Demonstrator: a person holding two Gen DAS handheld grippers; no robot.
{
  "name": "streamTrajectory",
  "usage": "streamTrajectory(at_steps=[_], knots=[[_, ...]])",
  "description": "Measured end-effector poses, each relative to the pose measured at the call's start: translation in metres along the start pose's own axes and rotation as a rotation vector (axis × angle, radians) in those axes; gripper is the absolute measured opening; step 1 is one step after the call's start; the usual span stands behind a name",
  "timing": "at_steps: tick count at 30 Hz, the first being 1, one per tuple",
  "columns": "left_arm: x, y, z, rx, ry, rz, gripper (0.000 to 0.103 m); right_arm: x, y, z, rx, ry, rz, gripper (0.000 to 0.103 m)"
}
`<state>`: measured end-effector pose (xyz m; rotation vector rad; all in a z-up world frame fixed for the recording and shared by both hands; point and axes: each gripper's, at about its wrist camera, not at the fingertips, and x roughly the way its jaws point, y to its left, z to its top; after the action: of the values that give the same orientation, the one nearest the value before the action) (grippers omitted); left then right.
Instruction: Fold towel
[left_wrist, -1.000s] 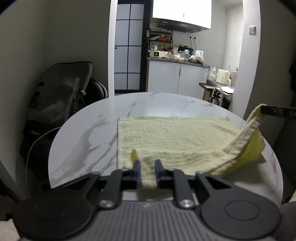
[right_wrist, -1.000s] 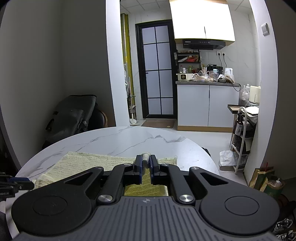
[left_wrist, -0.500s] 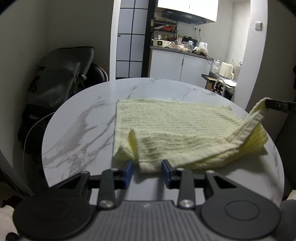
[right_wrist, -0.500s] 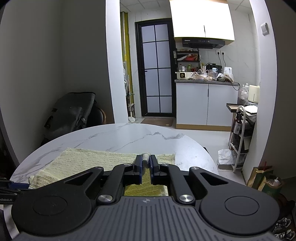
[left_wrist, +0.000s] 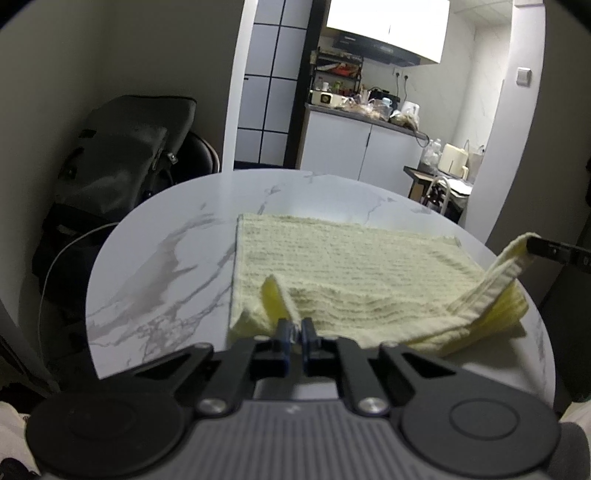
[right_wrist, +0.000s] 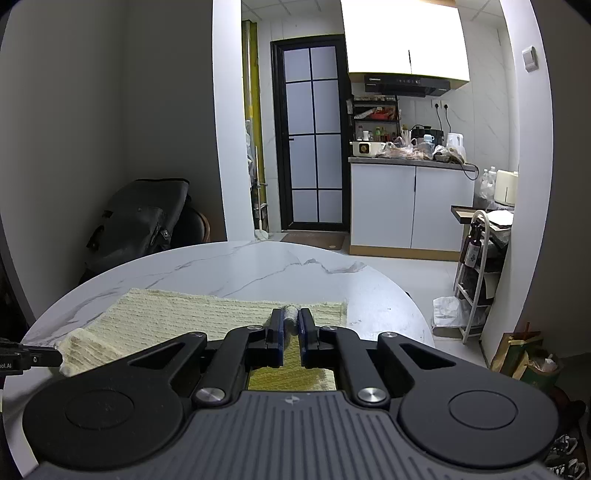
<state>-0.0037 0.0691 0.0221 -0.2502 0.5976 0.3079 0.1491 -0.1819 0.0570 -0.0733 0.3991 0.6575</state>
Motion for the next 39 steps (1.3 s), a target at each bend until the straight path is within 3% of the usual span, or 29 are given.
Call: streamTrajectory(at_steps=[39], knots=[[-0.038, 0.017, 0.059, -0.117, -0.26, -0.011, 0.005, -0.004, -0.003, 0.03, 0.032, -0.113, 0.009, 0.009]])
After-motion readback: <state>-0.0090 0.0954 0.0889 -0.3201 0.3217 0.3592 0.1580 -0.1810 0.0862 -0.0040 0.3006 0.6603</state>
